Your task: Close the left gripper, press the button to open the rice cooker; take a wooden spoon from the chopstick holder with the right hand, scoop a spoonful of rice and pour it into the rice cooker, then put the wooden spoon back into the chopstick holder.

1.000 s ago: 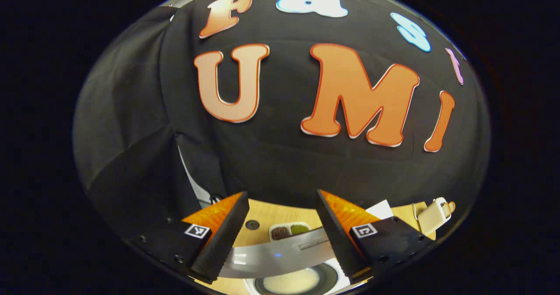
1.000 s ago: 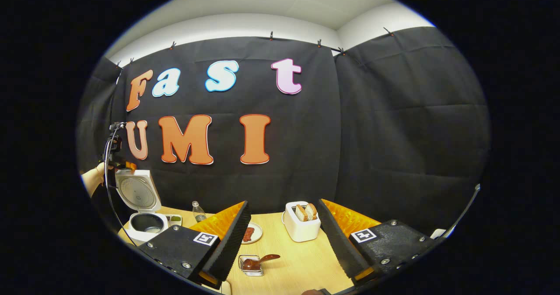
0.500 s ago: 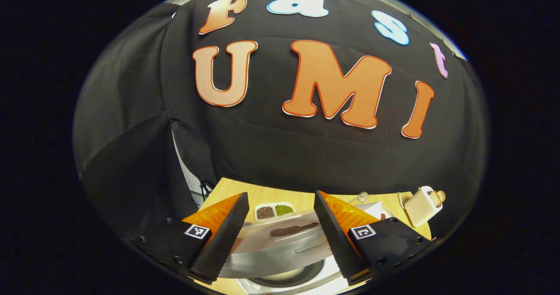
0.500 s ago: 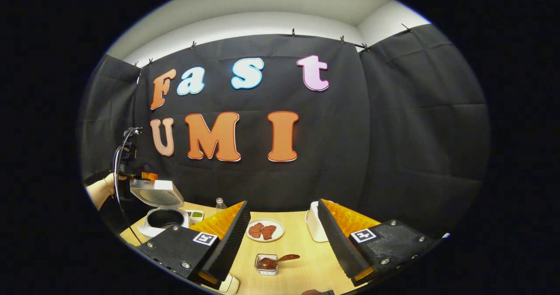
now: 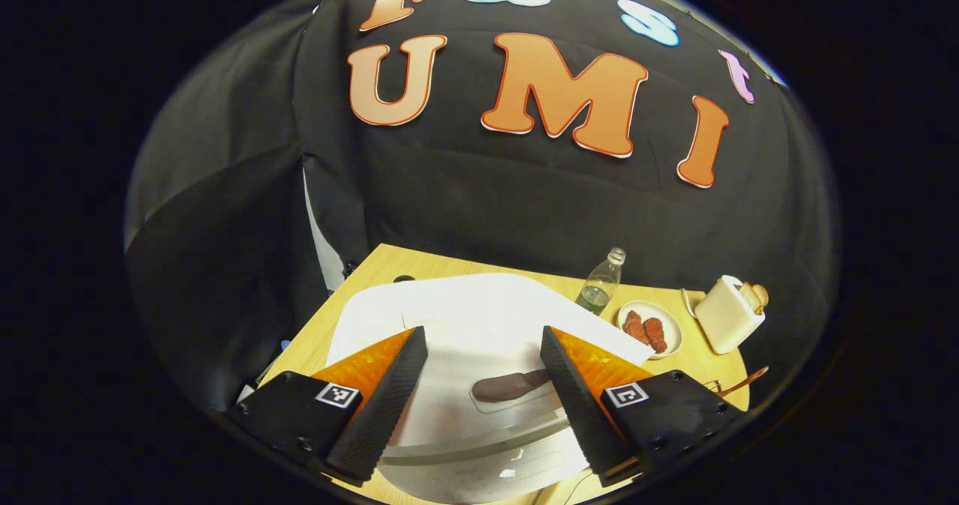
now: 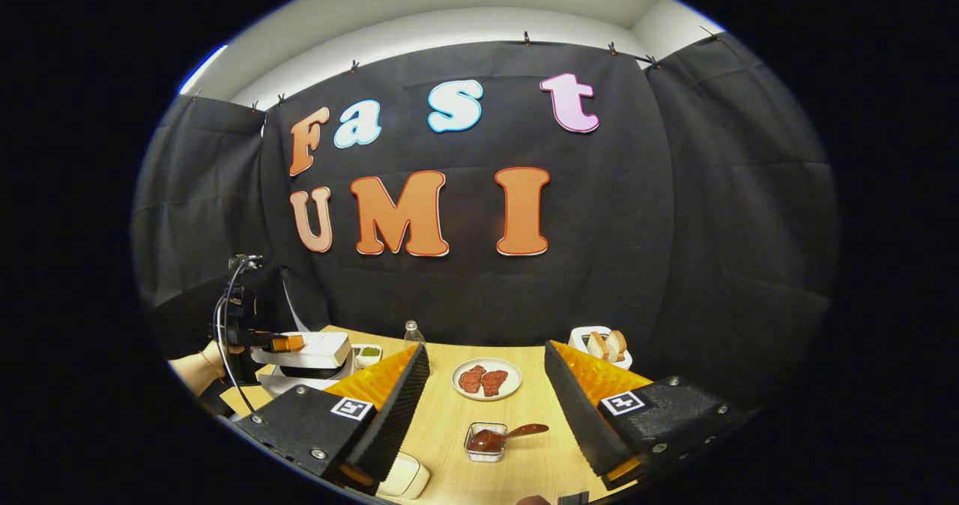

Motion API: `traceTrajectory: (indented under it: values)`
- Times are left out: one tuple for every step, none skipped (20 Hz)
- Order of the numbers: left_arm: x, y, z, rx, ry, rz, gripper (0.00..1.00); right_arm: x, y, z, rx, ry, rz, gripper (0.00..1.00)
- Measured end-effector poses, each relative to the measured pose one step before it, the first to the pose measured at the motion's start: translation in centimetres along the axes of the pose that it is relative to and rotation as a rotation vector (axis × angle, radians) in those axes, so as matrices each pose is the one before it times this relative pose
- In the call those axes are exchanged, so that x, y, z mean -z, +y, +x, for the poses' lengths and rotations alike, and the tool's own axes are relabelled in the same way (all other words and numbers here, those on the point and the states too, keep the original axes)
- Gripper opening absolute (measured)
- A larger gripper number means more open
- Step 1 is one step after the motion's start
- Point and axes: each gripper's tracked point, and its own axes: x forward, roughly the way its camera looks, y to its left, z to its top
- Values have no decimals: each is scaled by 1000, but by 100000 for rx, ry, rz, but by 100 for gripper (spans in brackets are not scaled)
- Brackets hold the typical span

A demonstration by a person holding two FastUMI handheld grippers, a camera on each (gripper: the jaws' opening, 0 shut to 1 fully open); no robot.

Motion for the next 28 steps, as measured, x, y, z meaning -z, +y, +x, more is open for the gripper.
traceTrajectory:
  values:
    - [437,117,161,-1453,-429,600,99,623,-43,50,-132,1329,562,100]
    - [511,-92,273,-1289,-381,331,100,433,-160,-36,88,1536,804,100]
    - [441,-107,98,-960,-584,521,100,528,-252,106,91,1359,833,100]
    - [325,-62,102,-717,-149,389,99,430,-207,11,232,1161,804,95]
    - [284,-52,102,-391,-438,199,99,339,-174,123,410,963,738,95]
    - [293,38,37,-391,-65,-242,100,242,-179,71,570,773,567,100]
    - [490,36,168,-422,136,-439,99,188,-250,32,702,723,225,95]
    - [515,-22,185,-393,826,-234,100,183,-208,38,790,239,-280,95]
    - [777,14,148,-610,1691,-529,100,30,-241,29,822,-95,-678,95]
    - [322,55,10,-642,93,34,99,-96,-181,105,718,-495,-856,95]
    - [-221,-51,157,-515,-1887,1277,100,-4,-71,17,382,-202,-836,95]
    - [297,42,141,-296,437,531,100,45,-108,100,233,112,-390,95]
    - [281,-14,-69,-211,1438,-1119,100,104,-21,55,75,361,48,95]
    - [5,9,-19,-3,-186,-2524,100,83,-7,209,64,468,442,95]
    - [304,40,64,-161,693,-1947,100,205,-120,198,265,636,663,95]
    - [204,-44,-94,-49,-783,-387,100,273,88,166,-28,668,482,95]
    - [-119,17,27,94,-944,-516,100,348,85,117,-11,800,86,95]
    - [-86,22,103,358,-1922,64,100,160,65,53,-220,443,-503,95]
    - [-178,-151,68,-135,-1252,1329,100,138,-176,-208,368,235,-1225,95]
    - [-232,-7,-109,-239,-1502,3403,100,176,-272,52,1069,37,-1534,95]
    - [18,89,-79,-251,774,3301,100,-3,-441,8,1298,-232,-1472,95]
    - [-115,69,-335,226,792,1683,100,-57,-367,-127,1173,-363,-928,95]
    - [-8,-153,-426,215,2259,293,99,-198,-127,-106,700,-441,-315,95]
    - [-264,52,-610,745,1506,-832,98,-315,-148,-141,314,-780,97,95]
    - [-766,-34,-325,1282,-791,-1869,98,-292,-238,-295,540,-792,186,95]
    - [-1359,50,-806,1382,-1910,-2419,98,-375,-382,-43,948,-1069,153,95]
    - [-1566,326,-1323,1121,-2282,-2300,98,-398,-206,-38,637,-985,128,95]
    - [-1992,189,-1269,1194,-2479,-2277,98,-423,-46,-144,469,-978,328,95]
